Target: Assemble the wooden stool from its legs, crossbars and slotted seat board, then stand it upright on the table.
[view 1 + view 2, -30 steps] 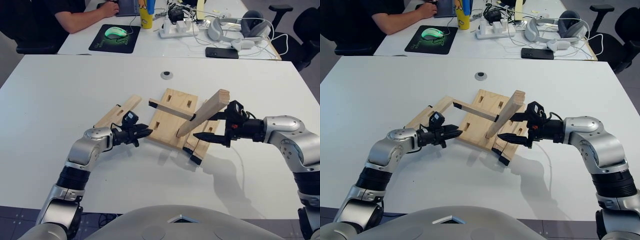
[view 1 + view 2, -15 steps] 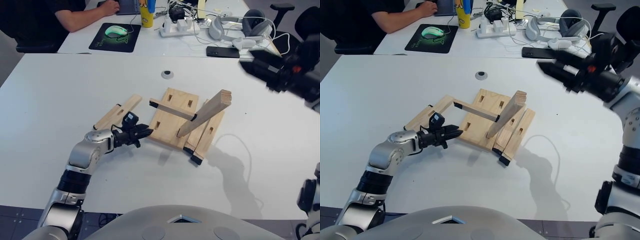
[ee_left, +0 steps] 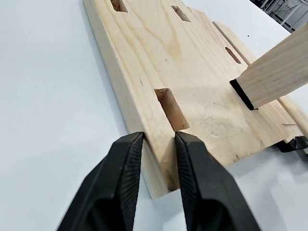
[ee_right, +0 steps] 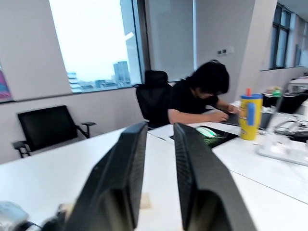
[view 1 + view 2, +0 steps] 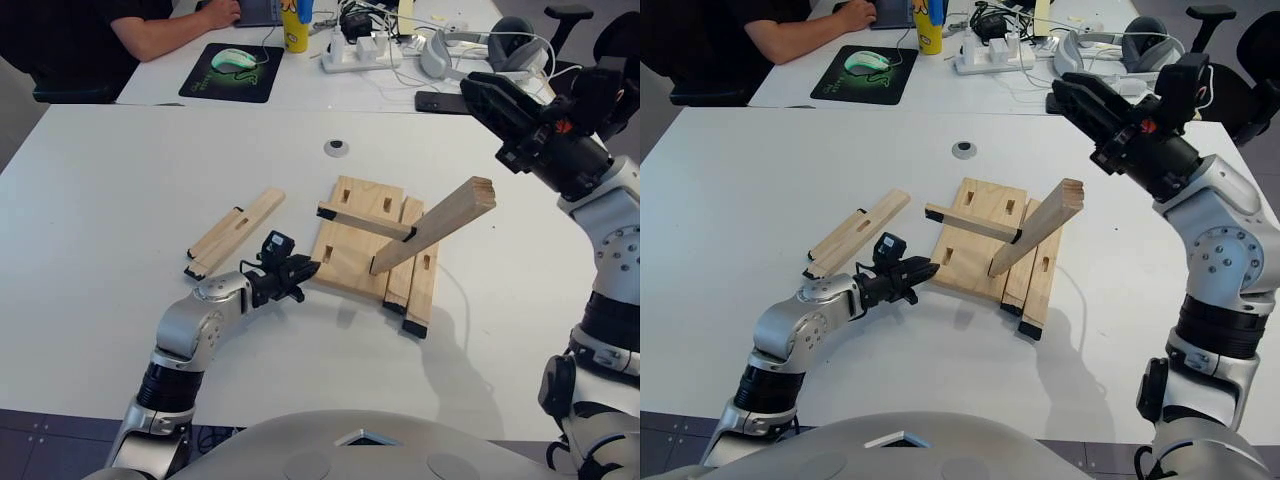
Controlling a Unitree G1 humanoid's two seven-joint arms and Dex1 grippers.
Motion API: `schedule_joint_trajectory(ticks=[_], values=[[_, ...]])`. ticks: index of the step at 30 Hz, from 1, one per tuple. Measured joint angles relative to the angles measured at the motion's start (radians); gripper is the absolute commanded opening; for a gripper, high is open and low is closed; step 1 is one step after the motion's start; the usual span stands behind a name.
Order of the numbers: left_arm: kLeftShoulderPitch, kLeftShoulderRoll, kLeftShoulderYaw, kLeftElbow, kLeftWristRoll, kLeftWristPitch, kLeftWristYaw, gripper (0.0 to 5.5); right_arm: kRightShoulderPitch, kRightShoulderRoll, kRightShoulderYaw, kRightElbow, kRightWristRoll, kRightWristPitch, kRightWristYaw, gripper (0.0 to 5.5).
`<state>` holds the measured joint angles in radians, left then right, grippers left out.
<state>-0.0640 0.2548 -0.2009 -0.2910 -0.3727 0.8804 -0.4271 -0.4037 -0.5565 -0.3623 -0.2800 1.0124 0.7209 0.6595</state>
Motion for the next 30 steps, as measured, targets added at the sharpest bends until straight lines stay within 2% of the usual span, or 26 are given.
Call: schedule_joint_trajectory(ticks=[2,13,19,30], values=[[0.0,-0.003,0.008,-0.001,-0.006,0.007,0.004,0.96,0.0,0.004,-0.027,-0.018,0.096,0.04,-0.029,0.01],[-0.036,-0.018,0.037,0.034,-0.015,0.018,0.034,0.91,0.005,0.018,-0.022,-0.052,0.205,0.074,-0.118,0.0],[-0.087,-0.025,0.05,0.084,-0.009,0.019,0.059,0.86,-0.13,0.028,-0.044,-0.063,0.283,0.028,-0.188,0.0],[-0.132,-0.028,0.086,0.152,-0.007,-0.007,0.068,0.83,-0.219,0.031,-0.053,-0.137,0.419,-0.034,-0.281,0.0]])
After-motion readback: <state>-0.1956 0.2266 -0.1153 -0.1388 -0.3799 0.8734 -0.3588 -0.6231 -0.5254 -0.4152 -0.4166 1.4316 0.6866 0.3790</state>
